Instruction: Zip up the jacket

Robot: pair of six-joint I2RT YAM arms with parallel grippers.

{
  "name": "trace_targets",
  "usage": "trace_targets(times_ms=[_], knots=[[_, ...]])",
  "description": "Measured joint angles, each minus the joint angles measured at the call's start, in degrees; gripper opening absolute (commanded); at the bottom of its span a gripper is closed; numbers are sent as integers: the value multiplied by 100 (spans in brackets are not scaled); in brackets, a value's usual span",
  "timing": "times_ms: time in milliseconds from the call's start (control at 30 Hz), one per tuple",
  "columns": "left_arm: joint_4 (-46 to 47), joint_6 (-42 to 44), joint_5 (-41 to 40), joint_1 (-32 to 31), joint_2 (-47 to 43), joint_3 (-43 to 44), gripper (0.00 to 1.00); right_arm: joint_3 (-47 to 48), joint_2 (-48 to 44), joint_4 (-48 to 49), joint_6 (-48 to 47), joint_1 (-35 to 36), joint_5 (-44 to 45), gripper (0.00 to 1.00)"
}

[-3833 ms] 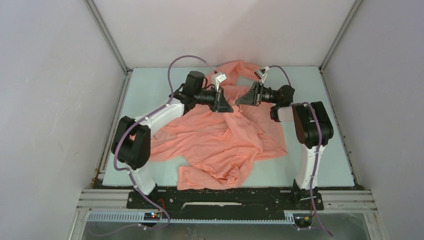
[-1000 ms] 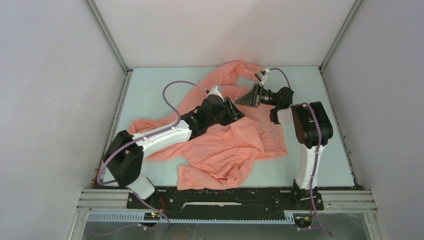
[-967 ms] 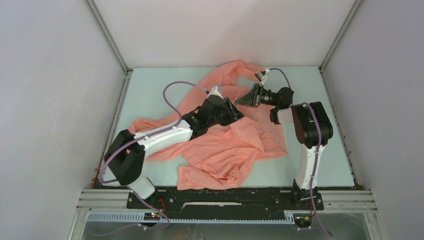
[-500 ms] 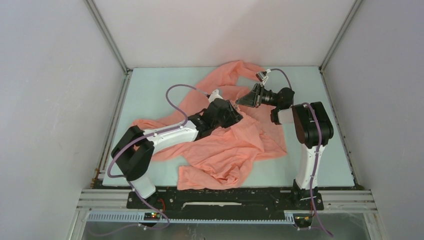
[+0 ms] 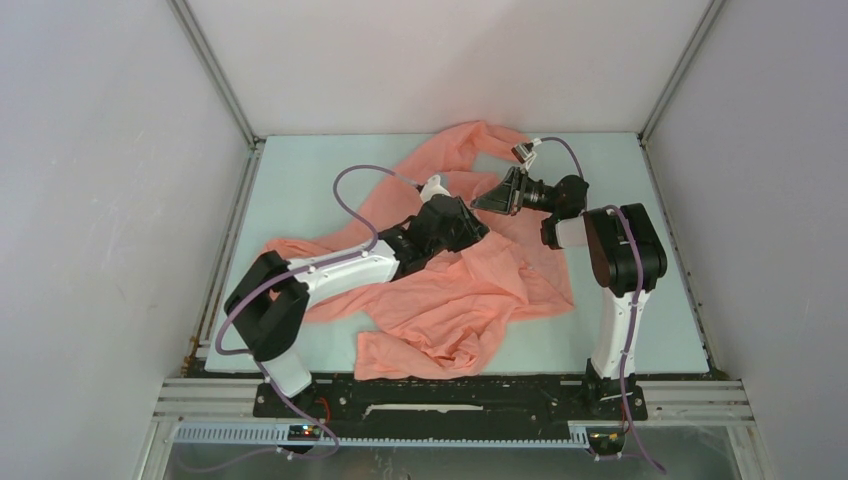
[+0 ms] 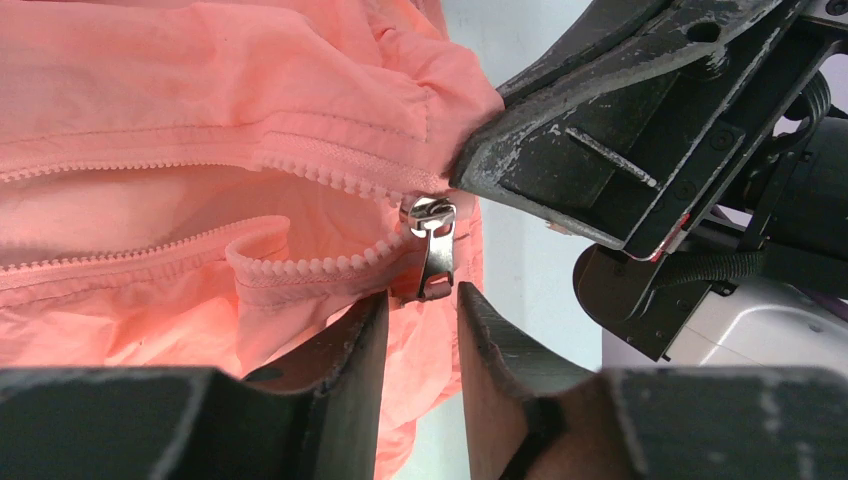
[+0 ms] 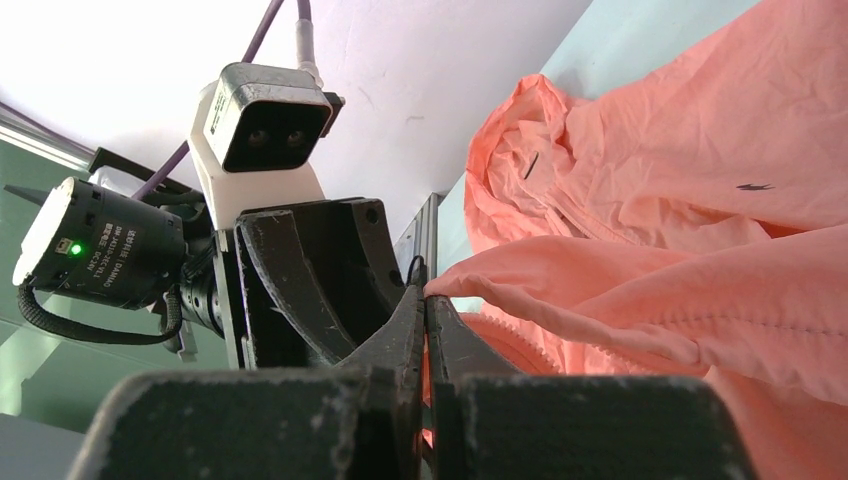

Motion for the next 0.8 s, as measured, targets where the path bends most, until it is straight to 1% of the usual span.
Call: trace_targets(times_ms=[167,367,433,500,533,800], knots=[[-7,37,-70,0,76,39,36,-2,0,0,0,0,0,0],[-11,39,-190,0,105,42,29,-2,0,0,-2,0,0,0],[-11,46,-205,0,105,42,22,-2,0,0,-2,0,0,0],[-9,83,-208,0,105,42,6,-2,0,0,-2,0,0,0],[-9,111,-205,0,105,42,1,-2,0,0,-2,0,0,0],[-4,404,-131,7,-48,33,0,-2,0,0,-22,-15,-2,0]])
